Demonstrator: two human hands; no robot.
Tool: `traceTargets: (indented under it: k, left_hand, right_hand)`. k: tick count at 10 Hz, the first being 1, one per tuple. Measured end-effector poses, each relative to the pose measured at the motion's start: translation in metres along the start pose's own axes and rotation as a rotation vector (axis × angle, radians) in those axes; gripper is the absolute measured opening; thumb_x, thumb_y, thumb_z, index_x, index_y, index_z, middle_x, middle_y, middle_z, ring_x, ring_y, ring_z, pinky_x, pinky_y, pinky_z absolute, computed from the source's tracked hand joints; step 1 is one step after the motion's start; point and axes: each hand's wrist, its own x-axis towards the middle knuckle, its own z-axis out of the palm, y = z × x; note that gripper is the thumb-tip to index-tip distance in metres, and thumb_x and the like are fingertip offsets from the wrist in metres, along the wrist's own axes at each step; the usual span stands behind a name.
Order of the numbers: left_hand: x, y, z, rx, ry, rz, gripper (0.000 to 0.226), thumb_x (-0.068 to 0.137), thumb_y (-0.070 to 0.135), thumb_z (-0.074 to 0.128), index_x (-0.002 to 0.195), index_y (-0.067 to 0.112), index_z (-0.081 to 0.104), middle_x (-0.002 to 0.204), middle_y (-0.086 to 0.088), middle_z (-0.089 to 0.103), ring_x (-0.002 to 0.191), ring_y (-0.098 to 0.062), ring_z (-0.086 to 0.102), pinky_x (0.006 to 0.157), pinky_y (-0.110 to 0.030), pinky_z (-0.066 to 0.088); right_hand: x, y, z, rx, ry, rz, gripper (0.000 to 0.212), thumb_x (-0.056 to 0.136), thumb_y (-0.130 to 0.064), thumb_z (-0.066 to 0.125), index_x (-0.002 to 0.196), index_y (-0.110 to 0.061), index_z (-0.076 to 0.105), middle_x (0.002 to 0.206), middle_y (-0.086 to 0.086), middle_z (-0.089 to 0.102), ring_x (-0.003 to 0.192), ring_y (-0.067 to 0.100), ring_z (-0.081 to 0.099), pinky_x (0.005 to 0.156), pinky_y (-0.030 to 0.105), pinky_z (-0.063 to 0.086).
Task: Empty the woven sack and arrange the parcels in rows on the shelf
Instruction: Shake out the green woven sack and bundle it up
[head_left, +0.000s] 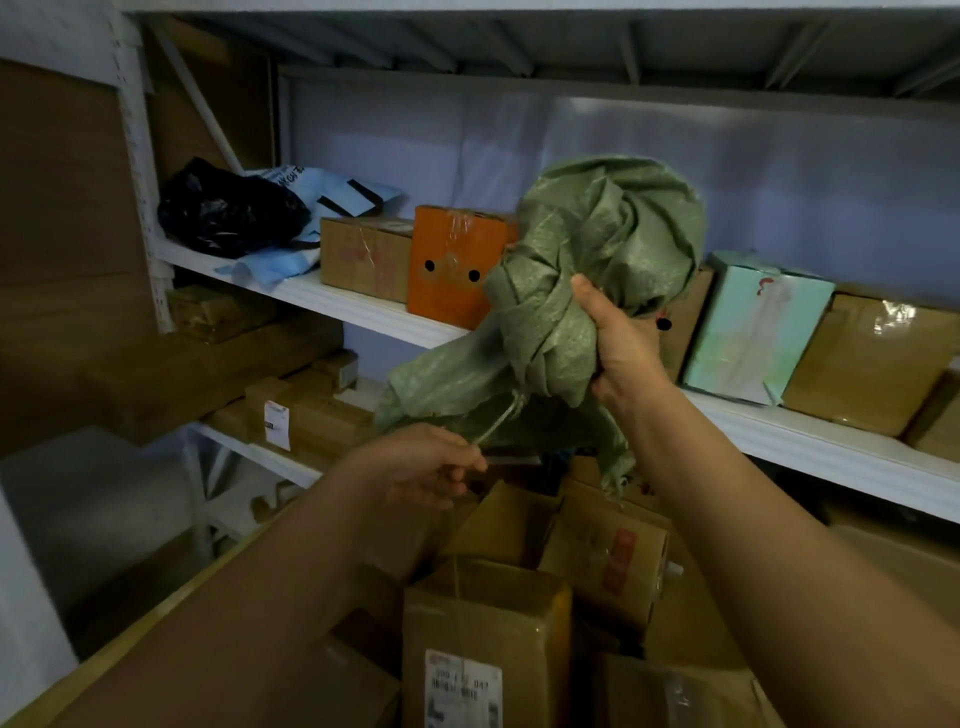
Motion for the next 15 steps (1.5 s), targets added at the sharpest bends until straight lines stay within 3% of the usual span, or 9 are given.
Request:
traceTargets:
  k: [3, 5, 6, 7, 9, 11, 13, 14, 15]
  left_hand:
    - [-0.005, -0.014, 0.012, 0.062, -0.163, -0.062, 0.014, 0.095, 0.014, 0.049, 0.087, 0.009, 0.059, 0.062, 0.000, 0.043, 0.061, -0.013, 0.049, 0.070, -0.030, 0.052]
    - [-0.001, -0.022, -0.001, -0.040, -0.011, -0.028, 0.013, 0.090, 0.025, 0.061, 0.088, 0.013, 0.060, 0.077, -0.004, 0.057, 0.071, -0.017, 0.058, 0.058, -0.026, 0.052]
    - [0.007, -0.022, -0.002, -0.154, 0.244, 0.052, 0.018, 0.089, 0.017, 0.060, 0.074, 0.012, 0.053, 0.068, -0.005, 0.051, 0.059, -0.017, 0.049, 0.054, -0.026, 0.044]
    - [0.007, -0.018, 0.003, -0.091, 0.510, 0.077, 0.029, 0.089, 0.002, 0.057, 0.066, 0.016, 0.046, 0.068, -0.002, 0.048, 0.059, -0.012, 0.044, 0.058, -0.024, 0.040]
    - [0.013, -0.038, -0.001, 0.144, 0.464, 0.013, 0.003, 0.091, 0.011, 0.057, 0.089, 0.011, 0.059, 0.101, -0.012, 0.061, 0.078, -0.015, 0.053, 0.066, -0.023, 0.044]
    - [0.004, -0.048, -0.006, 0.032, 0.272, -0.207, 0.038, 0.093, 0.035, 0.052, 0.125, 0.013, 0.052, 0.131, -0.008, 0.050, 0.121, -0.031, 0.047, 0.088, -0.044, 0.040]
    - [-0.002, -0.039, -0.010, -0.148, 0.063, -0.043, 0.090, 0.065, 0.053, 0.071, 0.139, 0.012, 0.040, 0.147, -0.012, 0.039, 0.136, -0.031, 0.036, 0.112, -0.048, 0.031]
    - [0.000, -0.020, -0.001, -0.222, -0.013, 0.071, 0.097, 0.067, 0.042, 0.070, 0.148, 0.019, 0.023, 0.156, -0.005, 0.024, 0.143, -0.027, 0.023, 0.118, -0.043, 0.019]
    - [0.014, 0.003, 0.005, -0.195, -0.003, 0.186, 0.140, 0.042, 0.051, 0.086, 0.151, 0.021, 0.004, 0.160, -0.002, 0.011, 0.146, -0.023, 0.014, 0.119, -0.044, 0.016]
  right_hand:
    - [-0.003, 0.003, -0.016, -0.550, 0.147, -0.259, 0.087, 0.051, -0.033, 0.088, 0.128, -0.018, 0.052, 0.120, -0.001, 0.065, 0.110, 0.016, 0.062, 0.100, 0.041, 0.049]
    - [-0.001, -0.013, -0.017, -0.275, 0.118, -0.215, 0.045, 0.067, -0.011, 0.083, 0.101, -0.026, 0.058, 0.109, -0.001, 0.067, 0.102, 0.018, 0.065, 0.094, 0.045, 0.053]
    - [-0.003, -0.026, -0.012, -0.220, 0.104, -0.235, 0.038, 0.072, -0.005, 0.079, 0.096, -0.026, 0.059, 0.102, -0.003, 0.068, 0.095, 0.013, 0.067, 0.091, 0.041, 0.055]
    - [-0.003, -0.037, -0.012, -0.198, 0.094, -0.266, 0.036, 0.074, -0.002, 0.077, 0.104, -0.015, 0.061, 0.101, 0.000, 0.069, 0.092, 0.011, 0.068, 0.086, 0.034, 0.057]
    - [-0.006, -0.042, -0.017, -0.305, 0.103, -0.319, 0.061, 0.066, -0.009, 0.083, 0.122, -0.008, 0.057, 0.116, 0.006, 0.068, 0.104, 0.017, 0.067, 0.093, 0.039, 0.054]
    - [-0.003, -0.020, -0.012, -0.364, 0.053, -0.261, 0.048, 0.066, -0.013, 0.084, 0.107, -0.023, 0.061, 0.110, -0.003, 0.068, 0.104, 0.014, 0.065, 0.095, 0.039, 0.053]
    - [0.004, -0.004, 0.027, -0.136, -0.048, -0.144, 0.046, 0.070, -0.013, 0.081, 0.112, -0.009, 0.063, 0.111, 0.007, 0.069, 0.104, 0.023, 0.067, 0.094, 0.047, 0.053]
    - [0.008, -0.006, 0.060, -0.032, -0.159, -0.082, 0.080, 0.057, -0.029, 0.090, 0.124, -0.002, 0.057, 0.123, 0.015, 0.065, 0.113, 0.029, 0.064, 0.097, 0.050, 0.050]
    - [0.013, -0.004, 0.079, 0.080, -0.237, -0.007, 0.090, 0.056, -0.034, 0.090, 0.131, -0.002, 0.052, 0.129, 0.018, 0.061, 0.118, 0.033, 0.059, 0.101, 0.055, 0.045]
